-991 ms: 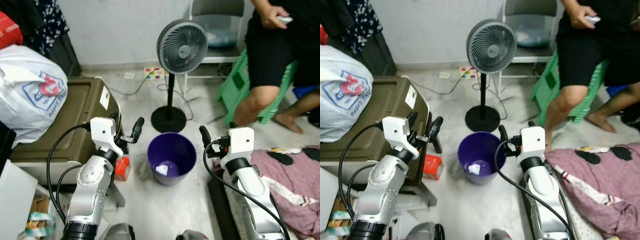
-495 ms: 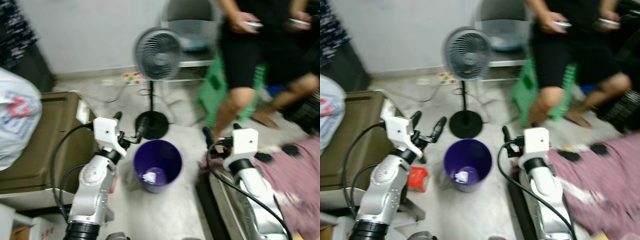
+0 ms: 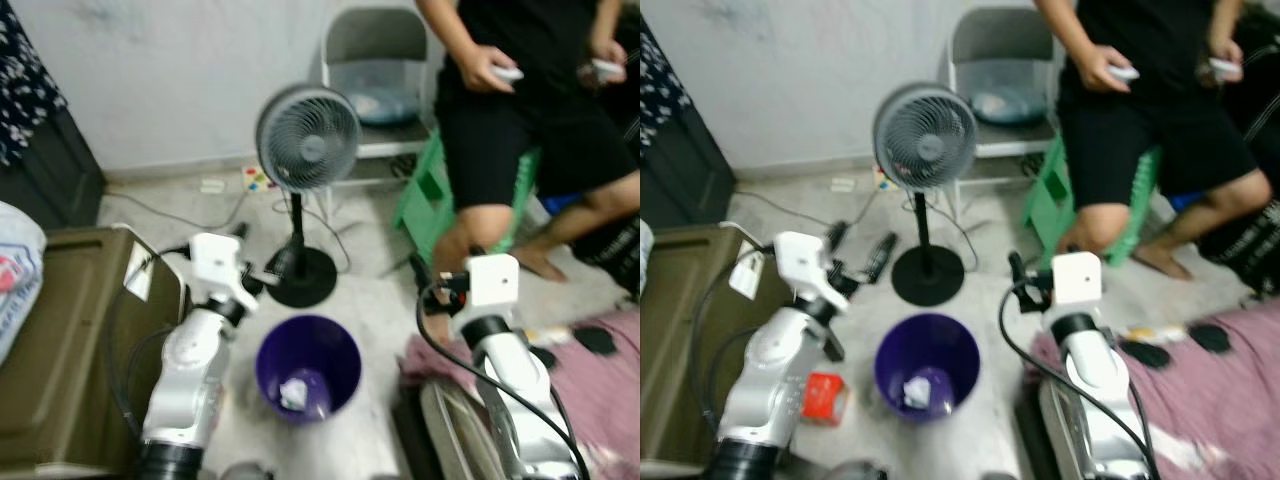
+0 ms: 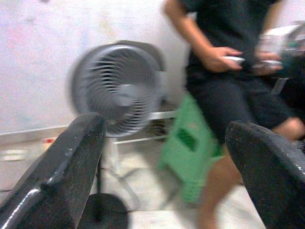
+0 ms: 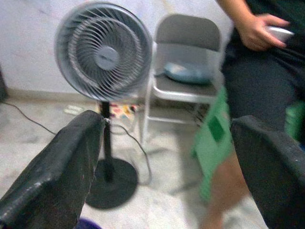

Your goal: Clean up the room

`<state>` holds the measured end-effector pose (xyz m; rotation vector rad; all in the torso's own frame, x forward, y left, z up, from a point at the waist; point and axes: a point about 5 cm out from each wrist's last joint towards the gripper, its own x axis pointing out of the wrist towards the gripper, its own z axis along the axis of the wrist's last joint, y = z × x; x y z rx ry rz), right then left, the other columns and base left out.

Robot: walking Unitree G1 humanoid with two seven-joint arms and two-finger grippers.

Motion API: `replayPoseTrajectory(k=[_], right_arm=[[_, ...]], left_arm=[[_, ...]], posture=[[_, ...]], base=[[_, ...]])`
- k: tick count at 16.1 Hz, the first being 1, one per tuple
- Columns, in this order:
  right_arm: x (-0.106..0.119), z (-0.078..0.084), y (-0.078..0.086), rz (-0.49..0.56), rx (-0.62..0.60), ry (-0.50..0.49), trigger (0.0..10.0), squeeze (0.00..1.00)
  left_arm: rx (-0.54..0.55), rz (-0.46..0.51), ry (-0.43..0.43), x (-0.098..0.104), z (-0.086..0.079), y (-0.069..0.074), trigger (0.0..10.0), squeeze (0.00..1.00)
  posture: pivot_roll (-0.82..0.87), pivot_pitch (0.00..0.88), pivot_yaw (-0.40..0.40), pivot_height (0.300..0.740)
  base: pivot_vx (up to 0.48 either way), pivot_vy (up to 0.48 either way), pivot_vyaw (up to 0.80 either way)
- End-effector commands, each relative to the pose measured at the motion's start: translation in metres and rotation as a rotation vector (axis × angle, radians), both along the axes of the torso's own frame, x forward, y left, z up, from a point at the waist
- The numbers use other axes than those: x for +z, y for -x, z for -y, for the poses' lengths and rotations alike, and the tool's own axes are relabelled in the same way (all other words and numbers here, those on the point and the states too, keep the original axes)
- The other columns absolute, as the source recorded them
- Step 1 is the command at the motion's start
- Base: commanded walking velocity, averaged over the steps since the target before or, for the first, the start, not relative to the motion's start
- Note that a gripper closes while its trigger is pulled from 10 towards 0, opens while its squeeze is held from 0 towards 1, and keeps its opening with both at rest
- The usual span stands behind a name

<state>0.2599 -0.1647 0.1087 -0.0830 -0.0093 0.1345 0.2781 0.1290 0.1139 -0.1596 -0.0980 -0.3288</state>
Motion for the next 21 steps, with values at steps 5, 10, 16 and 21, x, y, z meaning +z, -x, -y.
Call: replayPoseTrajectory(k=[5, 10, 16, 21], right_arm=[[0.0001, -0.0031, -0.0003, 0.004, 0.022, 0.006, 10.0, 0.0], [0.0009, -0.007, 0.0003, 0.017, 0.053, 0.035, 10.0, 0.0], [0.001, -0.0074, -0.0003, 0.02, 0.059, 0.038, 10.0, 0.0], [0.0011, -0.0074, -0.0009, 0.022, 0.061, 0.036, 10.0, 0.0]], left_arm=[[0.011, -0.018, -0.014, -0.0038, -0.0024, 0.0001, 10.0, 0.0], [0.008, -0.019, -0.021, -0.0046, -0.0018, 0.0006, 10.0, 0.0], [-0.005, -0.012, -0.013, -0.0029, -0.0012, 0.0019, 10.0, 0.0], [0.003, -0.015, -0.024, -0.0035, -0.005, 0.0066, 10.0, 0.0]], posture=[[-0.04, 0.093, 0.004, 0.74], [-0.03, 0.09, 0.003, 0.74], [-0.04, 0.096, 0.003, 0.74], [-0.03, 0.098, 0.003, 0.74]], base=[[0.0, 0.0, 0.0], [0.0, 0.0, 0.61], [0.0, 0.0, 0.8], [0.0, 0.0, 0.8]])
